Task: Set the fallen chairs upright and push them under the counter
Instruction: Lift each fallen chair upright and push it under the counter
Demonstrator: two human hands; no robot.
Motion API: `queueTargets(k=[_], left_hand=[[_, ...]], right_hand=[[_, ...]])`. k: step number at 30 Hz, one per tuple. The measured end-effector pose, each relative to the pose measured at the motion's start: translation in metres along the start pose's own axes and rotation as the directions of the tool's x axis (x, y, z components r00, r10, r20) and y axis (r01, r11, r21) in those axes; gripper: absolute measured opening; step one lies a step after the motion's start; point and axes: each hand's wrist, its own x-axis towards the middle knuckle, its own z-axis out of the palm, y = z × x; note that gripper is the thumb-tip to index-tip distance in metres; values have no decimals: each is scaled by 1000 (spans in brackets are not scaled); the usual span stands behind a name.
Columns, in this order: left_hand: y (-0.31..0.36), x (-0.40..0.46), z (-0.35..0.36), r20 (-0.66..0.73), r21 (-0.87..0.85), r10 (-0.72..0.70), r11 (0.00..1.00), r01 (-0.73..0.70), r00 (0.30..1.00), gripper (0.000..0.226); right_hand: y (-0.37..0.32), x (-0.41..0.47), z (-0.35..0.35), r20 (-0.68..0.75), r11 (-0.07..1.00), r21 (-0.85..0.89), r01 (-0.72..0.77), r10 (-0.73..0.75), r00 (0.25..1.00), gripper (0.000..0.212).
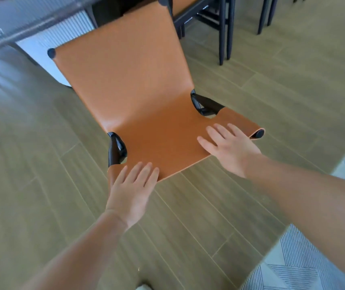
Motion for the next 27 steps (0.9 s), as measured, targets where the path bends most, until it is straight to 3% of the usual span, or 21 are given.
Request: queueTargets(k=[6, 11, 17, 23, 27], left_hand=[[-29, 24, -37, 39, 29, -149, 989, 148, 988, 86], [-81, 51, -54, -51, 39, -236, 971, 238, 971, 56], [-147, 101, -85, -92, 16, -244, 969, 247, 965, 65], [-221, 156, -123, 68, -31, -369, 928, 372, 927, 85], [-247, 177, -129, 87, -53, -377, 923, 382, 922, 97]], right_hand=[[33, 34, -36, -73, 1000, -22, -22, 20, 997, 72], [63, 81, -57, -201, 999, -7, -53, 50, 978, 70], [95, 147, -97, -340, 996, 66, -56, 75, 937, 59], [118, 221, -159, -249, 992, 103, -67, 91, 964, 75], [129, 248, -180, -196, 992, 105, -68, 88, 977, 86]])
